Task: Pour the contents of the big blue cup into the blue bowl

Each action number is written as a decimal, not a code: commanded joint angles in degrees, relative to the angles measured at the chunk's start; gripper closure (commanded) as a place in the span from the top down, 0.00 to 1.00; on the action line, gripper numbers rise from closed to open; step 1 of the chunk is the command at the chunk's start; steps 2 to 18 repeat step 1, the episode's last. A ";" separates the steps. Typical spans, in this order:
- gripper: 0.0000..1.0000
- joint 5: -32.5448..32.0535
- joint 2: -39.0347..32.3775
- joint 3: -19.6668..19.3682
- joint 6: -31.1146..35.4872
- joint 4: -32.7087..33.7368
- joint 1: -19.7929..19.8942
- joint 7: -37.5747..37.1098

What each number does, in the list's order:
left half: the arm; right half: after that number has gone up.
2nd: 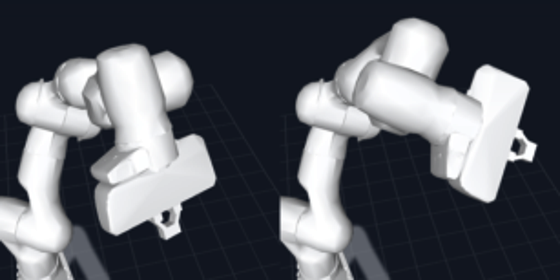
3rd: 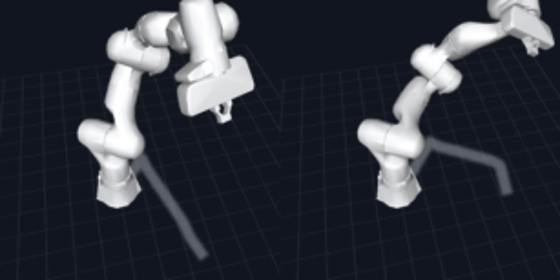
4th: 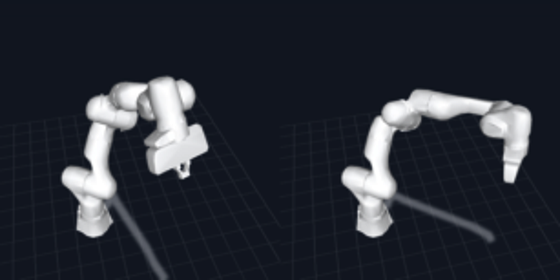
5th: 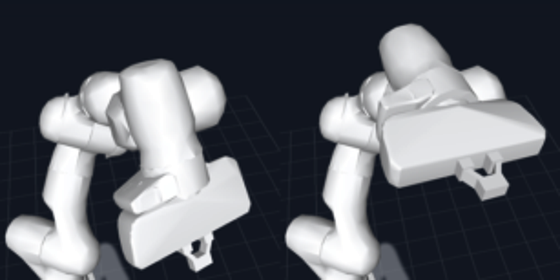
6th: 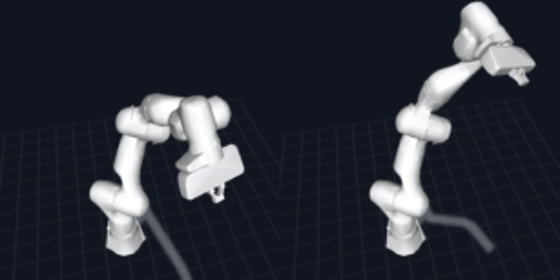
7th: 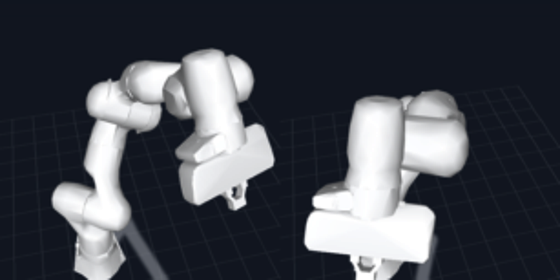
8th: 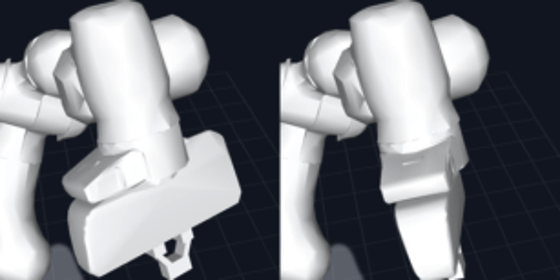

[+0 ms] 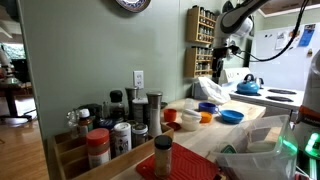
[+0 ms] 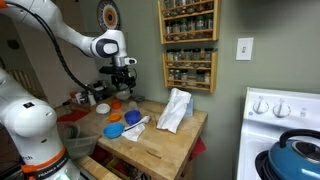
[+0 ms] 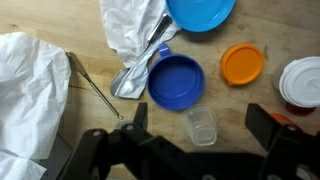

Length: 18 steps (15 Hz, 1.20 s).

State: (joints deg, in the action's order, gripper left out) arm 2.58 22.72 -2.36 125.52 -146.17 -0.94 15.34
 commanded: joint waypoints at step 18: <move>1.00 -0.20 0.01 -0.39 -0.11 0.07 -0.42 -0.16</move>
